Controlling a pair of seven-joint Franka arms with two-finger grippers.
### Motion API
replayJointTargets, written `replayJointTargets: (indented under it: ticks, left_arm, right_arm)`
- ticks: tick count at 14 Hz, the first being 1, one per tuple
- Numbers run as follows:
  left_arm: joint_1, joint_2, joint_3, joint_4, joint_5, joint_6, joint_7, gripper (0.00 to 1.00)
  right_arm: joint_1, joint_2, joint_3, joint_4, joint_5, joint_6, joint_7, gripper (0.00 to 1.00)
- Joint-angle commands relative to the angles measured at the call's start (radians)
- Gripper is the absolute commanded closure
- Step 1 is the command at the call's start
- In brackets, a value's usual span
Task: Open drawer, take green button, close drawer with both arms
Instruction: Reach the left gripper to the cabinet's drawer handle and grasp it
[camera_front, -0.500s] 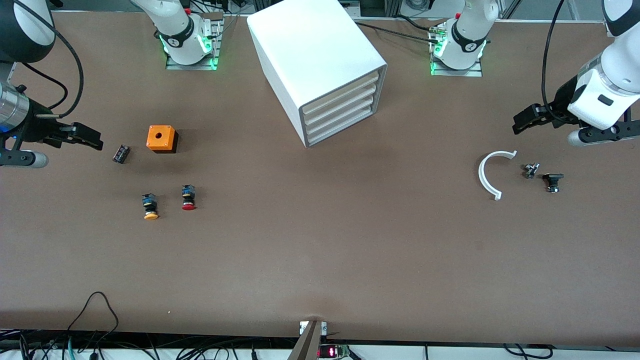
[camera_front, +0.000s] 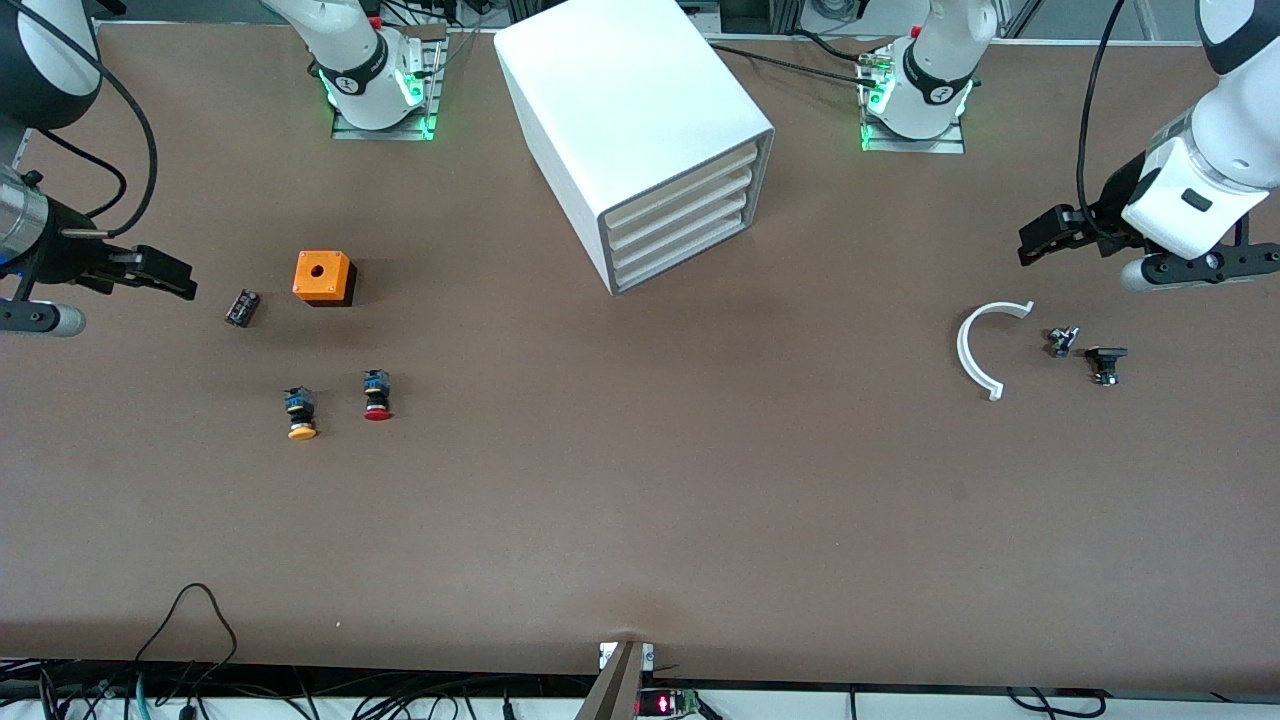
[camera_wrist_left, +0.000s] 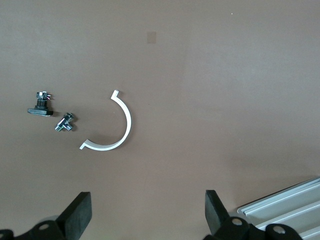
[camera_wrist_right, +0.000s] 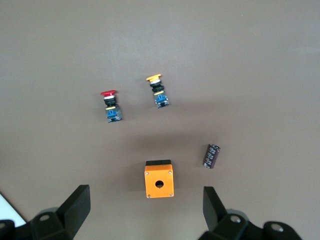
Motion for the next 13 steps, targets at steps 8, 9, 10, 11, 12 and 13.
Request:
replayJointTargets:
  ticks: [8, 9, 10, 11, 12, 13]
  left_arm:
    - [-0.033, 0.286, -0.052, 0.08, -0.071, -0.102, 0.019, 0.0]
    - [-0.048, 0.354, -0.072, 0.06, -0.134, -0.082, 0.021, 0.0]
    - [-0.051, 0.401, -0.087, 0.022, -0.215, -0.014, 0.021, 0.0]
    - [-0.053, 0.435, -0.101, -0.044, -0.306, 0.072, 0.039, 0.0]
    - [-0.059, 0.467, -0.118, -0.101, -0.414, 0.15, 0.097, 0.0]
    - [-0.071, 0.491, -0.127, -0.138, -0.494, 0.201, 0.175, 0.0]
  right_arm:
    - [-0.012, -0.048, -0.004, -0.056, -0.014, 0.01, -0.019, 0.0]
    - [-0.012, -0.045, -0.002, -0.055, -0.014, 0.021, -0.019, 0.0]
    - [-0.012, -0.04, -0.002, -0.05, -0.014, 0.028, -0.019, 0.0]
    - [-0.012, -0.039, -0.002, -0.049, -0.013, 0.03, -0.019, 0.0]
    - [-0.011, -0.039, -0.001, -0.047, -0.013, 0.03, -0.019, 0.0]
    - [-0.009, -0.039, 0.001, -0.042, -0.011, 0.03, -0.019, 0.0]
